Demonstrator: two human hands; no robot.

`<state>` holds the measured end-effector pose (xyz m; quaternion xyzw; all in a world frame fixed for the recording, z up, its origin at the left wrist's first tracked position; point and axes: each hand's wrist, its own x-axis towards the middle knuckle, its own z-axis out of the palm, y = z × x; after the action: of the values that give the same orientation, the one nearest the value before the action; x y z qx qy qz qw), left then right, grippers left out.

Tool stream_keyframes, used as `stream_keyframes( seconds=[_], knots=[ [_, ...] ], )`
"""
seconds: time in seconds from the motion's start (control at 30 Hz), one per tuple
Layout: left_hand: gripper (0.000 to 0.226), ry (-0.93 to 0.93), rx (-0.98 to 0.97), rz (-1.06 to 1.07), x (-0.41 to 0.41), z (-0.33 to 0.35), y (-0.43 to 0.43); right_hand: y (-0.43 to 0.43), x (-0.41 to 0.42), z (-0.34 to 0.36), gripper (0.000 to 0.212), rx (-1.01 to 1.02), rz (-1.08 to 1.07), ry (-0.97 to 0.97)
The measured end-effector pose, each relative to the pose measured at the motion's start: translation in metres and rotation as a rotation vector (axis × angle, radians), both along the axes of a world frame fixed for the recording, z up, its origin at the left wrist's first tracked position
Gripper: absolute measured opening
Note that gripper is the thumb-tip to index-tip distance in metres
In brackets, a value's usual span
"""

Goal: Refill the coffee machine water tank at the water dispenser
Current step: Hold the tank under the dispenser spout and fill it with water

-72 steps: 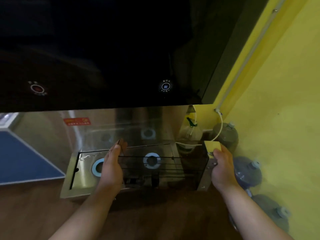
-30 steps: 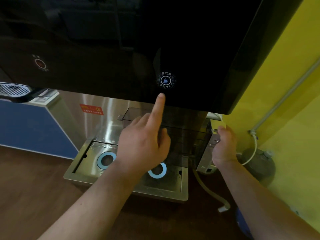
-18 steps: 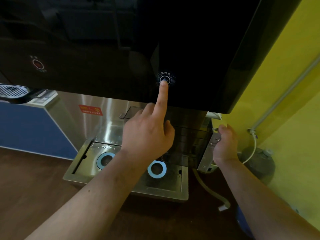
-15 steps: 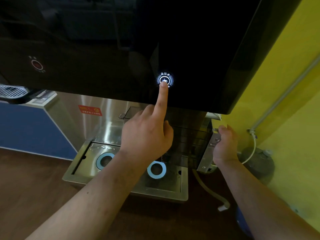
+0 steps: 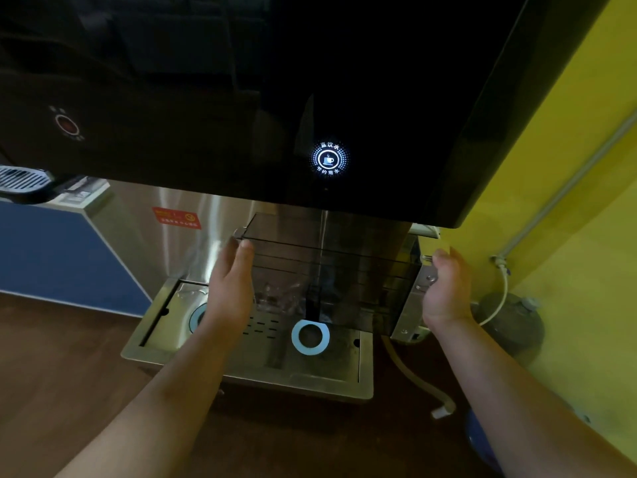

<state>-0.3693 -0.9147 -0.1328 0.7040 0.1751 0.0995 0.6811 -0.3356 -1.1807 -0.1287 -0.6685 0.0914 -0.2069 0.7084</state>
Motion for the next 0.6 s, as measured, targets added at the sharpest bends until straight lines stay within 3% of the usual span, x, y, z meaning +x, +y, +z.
stream_keyframes(
  seconds=[0.1,0.27,0.53,0.6],
  knots=[
    [0.081,0.018,-0.072,-0.022,0.01,0.002,0.002,-0.003,0.001,-0.002,0.015,-0.015,0.028,-0.01],
    [0.03,0.007,-0.069,-0.028,0.018,0.008,0.0,-0.003,-0.001,0.0,0.011,0.023,0.006,-0.046],
    [0.047,-0.012,-0.053,-0.004,0.02,0.006,0.0,-0.003,0.001,0.002,0.02,0.033,0.001,-0.041],
    [0.045,-0.029,-0.054,-0.003,0.021,0.006,0.001,-0.003,0.001,0.002,0.037,0.04,0.005,-0.041]
  ],
)
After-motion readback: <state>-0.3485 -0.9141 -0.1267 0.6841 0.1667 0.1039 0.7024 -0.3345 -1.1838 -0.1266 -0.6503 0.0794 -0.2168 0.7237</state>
